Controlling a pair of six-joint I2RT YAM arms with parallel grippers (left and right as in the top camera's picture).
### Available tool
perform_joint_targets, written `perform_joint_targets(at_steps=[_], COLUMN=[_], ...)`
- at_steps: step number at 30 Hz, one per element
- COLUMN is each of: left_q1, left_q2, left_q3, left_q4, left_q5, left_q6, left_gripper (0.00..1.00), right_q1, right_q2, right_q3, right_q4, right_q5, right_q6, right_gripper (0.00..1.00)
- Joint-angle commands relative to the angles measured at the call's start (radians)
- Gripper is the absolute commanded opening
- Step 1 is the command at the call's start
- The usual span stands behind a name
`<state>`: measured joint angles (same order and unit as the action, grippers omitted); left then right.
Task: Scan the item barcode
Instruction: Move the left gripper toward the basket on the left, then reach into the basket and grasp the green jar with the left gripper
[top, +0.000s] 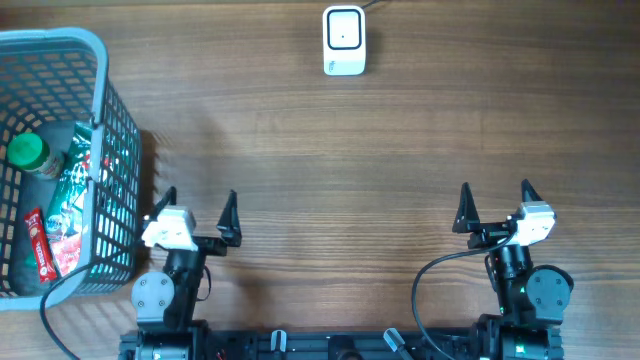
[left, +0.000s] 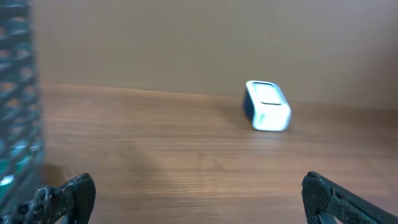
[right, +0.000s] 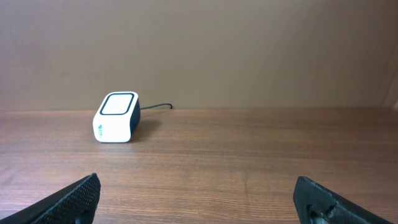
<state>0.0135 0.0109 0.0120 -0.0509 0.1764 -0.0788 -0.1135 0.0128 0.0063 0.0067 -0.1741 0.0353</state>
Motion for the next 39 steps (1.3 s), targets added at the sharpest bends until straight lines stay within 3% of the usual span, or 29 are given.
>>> perform_joint_targets(at_steps=[1, 7, 12, 17, 23, 26, 31, 35, 39], left_q1=[0.005, 0.005, 0.005, 0.005, 0.005, 0.005, 0.007, 0.068, 0.242], left_q2=[-0.003, 0.018, 0.160, 0.403, 0.760, 0.861, 0.918, 0.962, 1.048], left_q3=[0.040, 0.191, 0.405, 0.722, 1.238, 1.391, 1.419, 1.420, 1.420], left_q4=[0.003, -0.064, -0.145, -0.334, -0.570, -0.632, -0.691, -0.689, -0.755], left_q5=[0.138, 0.138, 0.121, -0.080, -0.453, -0.479, -0.517, -0.741, -0.739], left_q6=[0.005, -0.004, -0.004, -0.004, -0.003, -0.005, -0.006, -0.164, -0.370], left_gripper=[1.00, 1.00, 1.00, 1.00, 1.00, 1.00, 1.00, 1.00, 1.00], right_q1=[0.005, 0.005, 0.005, 0.005, 0.005, 0.005, 0.005, 0.005, 0.005], right_q2=[-0.005, -0.005, -0.005, -0.005, -0.005, -0.005, -0.005, -0.005, -0.005], right_q3=[-0.001, -0.001, -0.001, -0.001, -0.001, -0.001, -0.001, -0.001, -0.001], right_q4=[0.003, 0.003, 0.003, 0.003, 0.003, 0.003, 0.003, 0.003, 0.003], right_q5=[0.021, 0.021, 0.021, 0.021, 0.021, 0.021, 0.021, 0.021, 0.021], right_q6=[-0.008, -0.008, -0.008, -0.008, -0.008, -0.008, -0.008, -0.008, -0.008], right_gripper=[1.00, 1.00, 1.00, 1.00, 1.00, 1.00, 1.00, 1.00, 1.00])
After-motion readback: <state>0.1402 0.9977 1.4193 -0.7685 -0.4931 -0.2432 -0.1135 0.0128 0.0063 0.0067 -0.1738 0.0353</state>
